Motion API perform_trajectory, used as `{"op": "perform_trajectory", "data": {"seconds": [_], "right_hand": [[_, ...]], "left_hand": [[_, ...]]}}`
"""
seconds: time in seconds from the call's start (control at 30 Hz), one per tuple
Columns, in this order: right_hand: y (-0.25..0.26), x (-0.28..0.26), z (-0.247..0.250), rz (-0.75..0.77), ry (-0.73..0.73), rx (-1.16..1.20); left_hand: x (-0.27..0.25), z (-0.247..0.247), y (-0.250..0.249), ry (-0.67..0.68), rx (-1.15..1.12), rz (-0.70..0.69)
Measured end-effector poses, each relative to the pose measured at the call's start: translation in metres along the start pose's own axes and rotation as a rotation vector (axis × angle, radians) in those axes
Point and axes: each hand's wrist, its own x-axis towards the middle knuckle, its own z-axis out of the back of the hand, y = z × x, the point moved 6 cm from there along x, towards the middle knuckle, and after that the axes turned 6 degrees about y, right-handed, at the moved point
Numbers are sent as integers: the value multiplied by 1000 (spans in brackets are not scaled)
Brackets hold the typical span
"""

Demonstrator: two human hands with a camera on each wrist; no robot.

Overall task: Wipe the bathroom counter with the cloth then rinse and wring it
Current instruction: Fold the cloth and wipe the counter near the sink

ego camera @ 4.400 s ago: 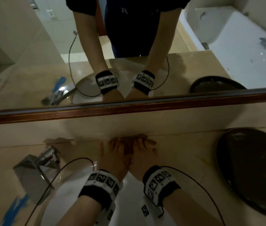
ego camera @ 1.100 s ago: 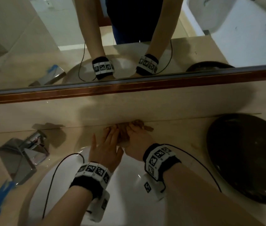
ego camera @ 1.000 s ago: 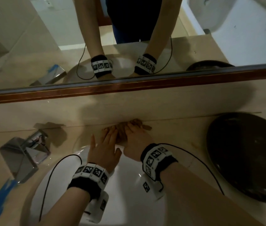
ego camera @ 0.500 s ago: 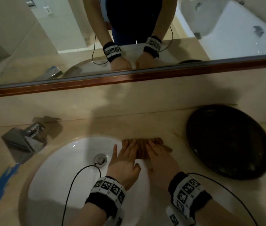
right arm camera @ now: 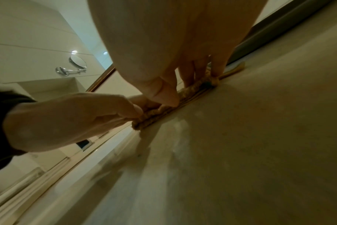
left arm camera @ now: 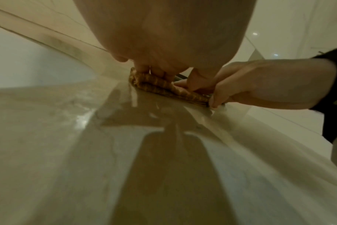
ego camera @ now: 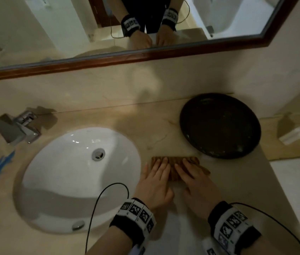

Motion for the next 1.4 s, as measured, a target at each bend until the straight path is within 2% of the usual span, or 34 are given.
{"op": "perform_trajectory", "data": {"seconds": [0.13, 0.23, 0.43, 0.67, 0.77, 0.83, 0.9, 0.97, 1.03, 1.1, 1.2, 1.23, 1.27, 1.33, 1.4], "right_hand": [[2, -27, -16, -85, 86, -8], [3, -19, -12, -85, 112, -67], [-1, 5, 2, -31, 25, -86], [26, -72, -39, -102, 79, -65], [34, -82, -39, -134, 69, -50], [39, -80, -25, -150, -24, 6], [47, -75, -22, -121, -92, -3], [52, -68, -38, -90, -50, -56], [46, -59, -59, -90, -22, -119], [35, -54, -69, -151, -42, -198], [22, -65, -78, -447, -72, -73], [30, -71, -80, -503, -98, -32], [44, -75, -86, -500, -104, -45], [74, -79, -104, -333, -59, -110], [73, -79, -109, -210, -22, -175]], "left_hand": [[-21, -14, -10, 34, -33, -25], [-21, -14, -4, 146, -12, -69], [-6, 3, 6, 164, -63, -59], [-68, -41, -19, 182, -54, -117], [-83, -47, -15, 136, -148, -129], [-90, -41, -6, 5, -193, -114], [-103, -39, 10, -114, -201, -35], [-120, -50, 25, -106, -157, 50], [-134, -70, 33, -27, -86, 72], [-139, -85, 35, 27, -39, 42], [-137, -98, 37, 50, -25, 28], [-135, -101, 37, 44, -22, 34], [-134, -101, 37, 39, -17, 37], [-133, -102, 36, 50, -18, 38], [-131, -103, 38, 75, -14, 41]]}}
